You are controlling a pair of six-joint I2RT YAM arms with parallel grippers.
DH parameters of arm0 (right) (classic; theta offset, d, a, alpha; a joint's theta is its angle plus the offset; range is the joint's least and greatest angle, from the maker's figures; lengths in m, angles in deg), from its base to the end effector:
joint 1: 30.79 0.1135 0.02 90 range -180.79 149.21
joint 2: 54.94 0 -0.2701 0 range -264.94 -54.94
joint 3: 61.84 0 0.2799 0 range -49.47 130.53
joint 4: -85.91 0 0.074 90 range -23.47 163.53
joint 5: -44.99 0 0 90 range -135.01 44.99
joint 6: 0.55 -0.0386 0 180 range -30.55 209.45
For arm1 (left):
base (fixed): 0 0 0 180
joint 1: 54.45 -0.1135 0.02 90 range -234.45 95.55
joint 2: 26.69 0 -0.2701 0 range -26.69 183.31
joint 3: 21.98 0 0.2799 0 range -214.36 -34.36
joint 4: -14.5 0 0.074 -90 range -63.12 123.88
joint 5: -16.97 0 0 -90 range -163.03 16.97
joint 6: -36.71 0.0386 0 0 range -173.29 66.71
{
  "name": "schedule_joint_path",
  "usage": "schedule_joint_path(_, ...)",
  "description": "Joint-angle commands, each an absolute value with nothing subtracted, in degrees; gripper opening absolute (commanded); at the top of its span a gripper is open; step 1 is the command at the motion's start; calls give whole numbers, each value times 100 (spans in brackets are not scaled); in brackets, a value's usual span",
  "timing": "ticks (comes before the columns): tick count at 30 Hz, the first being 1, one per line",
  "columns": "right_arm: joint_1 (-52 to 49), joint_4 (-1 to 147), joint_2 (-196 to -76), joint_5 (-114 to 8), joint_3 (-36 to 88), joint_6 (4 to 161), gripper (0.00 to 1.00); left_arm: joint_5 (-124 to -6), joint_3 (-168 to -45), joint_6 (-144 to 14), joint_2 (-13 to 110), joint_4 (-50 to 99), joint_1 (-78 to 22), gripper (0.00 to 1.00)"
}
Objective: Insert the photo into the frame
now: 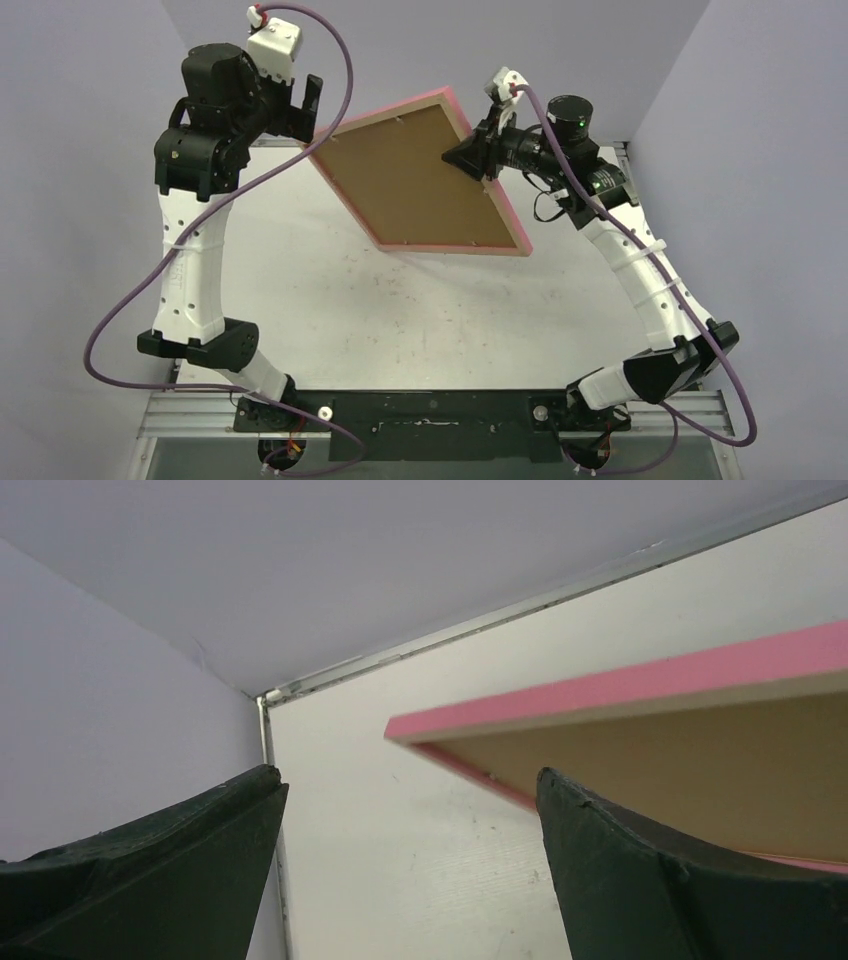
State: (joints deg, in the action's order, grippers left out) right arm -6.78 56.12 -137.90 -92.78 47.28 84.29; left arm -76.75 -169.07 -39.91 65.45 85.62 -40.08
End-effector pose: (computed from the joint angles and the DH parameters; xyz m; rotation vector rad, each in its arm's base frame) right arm 0.2970 0.1636 0.4986 -0.9127 1.4610 1.0577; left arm 0.2902 -0.0718 0.5812 0.4003 1.8089 0.0481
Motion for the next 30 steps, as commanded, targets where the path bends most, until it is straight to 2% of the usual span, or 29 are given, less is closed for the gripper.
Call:
schedule_joint_path(1,-170,4103,-13334,-7015,5172,9880,5,-7453,-16910,-4460,6220,8286,-4232,95)
schedule_joint_path(4,509,3568,-13370,-5993,5677,10310,5,-7450,-16942,-4626,6194,8280,-4386,94)
schedule_joint_path(8,1926,3120,-13431,-4127,5920,10837,5,-7529,-16958,-4787,6215,8306,-4531,94)
schedule_joint_path(13,4231,2983,-13653,-1425,5751,11571,5,-7385,-16874,-4958,6225,8328,-4784,94)
schedule_joint_path(17,5286,2734,-13994,-211,5373,11679,5,-7309,-16730,-4990,6170,8301,-4913,94)
schedule_joint_path(25,5751,2851,-14252,770,3894,11524,5,-7063,-16367,-5035,6040,8356,-4995,93)
schedule_joint_path(30,5754,2830,-14584,853,3406,11262,5,-6966,-16179,-5008,5973,8344,-5048,93)
